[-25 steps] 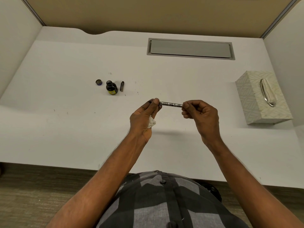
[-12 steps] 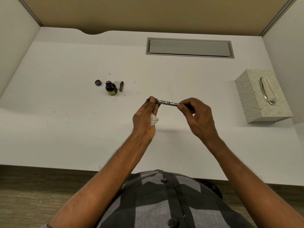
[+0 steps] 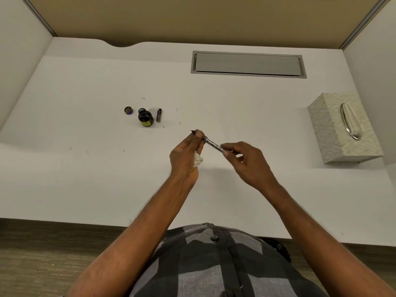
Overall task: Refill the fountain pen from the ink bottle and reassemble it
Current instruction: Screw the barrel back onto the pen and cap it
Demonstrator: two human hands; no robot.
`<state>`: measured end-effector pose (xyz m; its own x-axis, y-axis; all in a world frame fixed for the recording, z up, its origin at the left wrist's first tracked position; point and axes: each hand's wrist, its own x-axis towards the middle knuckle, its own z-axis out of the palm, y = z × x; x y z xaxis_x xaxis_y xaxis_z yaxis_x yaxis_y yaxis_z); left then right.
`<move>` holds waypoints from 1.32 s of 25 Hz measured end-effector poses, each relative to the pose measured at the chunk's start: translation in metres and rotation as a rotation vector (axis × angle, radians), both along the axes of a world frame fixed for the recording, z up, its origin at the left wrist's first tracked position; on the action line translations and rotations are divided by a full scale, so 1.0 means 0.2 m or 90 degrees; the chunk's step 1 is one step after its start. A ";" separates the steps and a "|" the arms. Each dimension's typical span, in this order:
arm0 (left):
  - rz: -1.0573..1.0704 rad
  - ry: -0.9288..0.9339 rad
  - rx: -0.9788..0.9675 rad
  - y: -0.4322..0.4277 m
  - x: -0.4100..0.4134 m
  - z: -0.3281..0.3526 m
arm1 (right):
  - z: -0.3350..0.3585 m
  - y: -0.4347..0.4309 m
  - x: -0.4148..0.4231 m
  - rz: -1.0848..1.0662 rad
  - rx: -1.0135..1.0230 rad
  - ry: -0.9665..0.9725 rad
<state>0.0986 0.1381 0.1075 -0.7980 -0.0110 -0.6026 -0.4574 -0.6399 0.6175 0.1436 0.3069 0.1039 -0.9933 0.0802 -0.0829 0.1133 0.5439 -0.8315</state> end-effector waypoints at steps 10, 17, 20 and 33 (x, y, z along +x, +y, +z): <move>-0.027 0.030 -0.057 -0.03 -0.06 -0.09 | -0.01 -0.18 -0.17 -0.065 -0.168 -0.099; -0.117 0.125 -0.204 -0.18 -0.16 -0.22 | -0.12 -0.31 -0.36 -0.078 -0.276 -0.154; -0.137 0.129 -0.256 -0.25 -0.29 -0.25 | -0.18 -0.38 -0.47 -0.095 -0.252 -0.168; -0.255 0.121 -0.490 -0.41 -0.78 -0.54 | -0.42 -0.63 -0.89 -0.183 -0.128 -0.165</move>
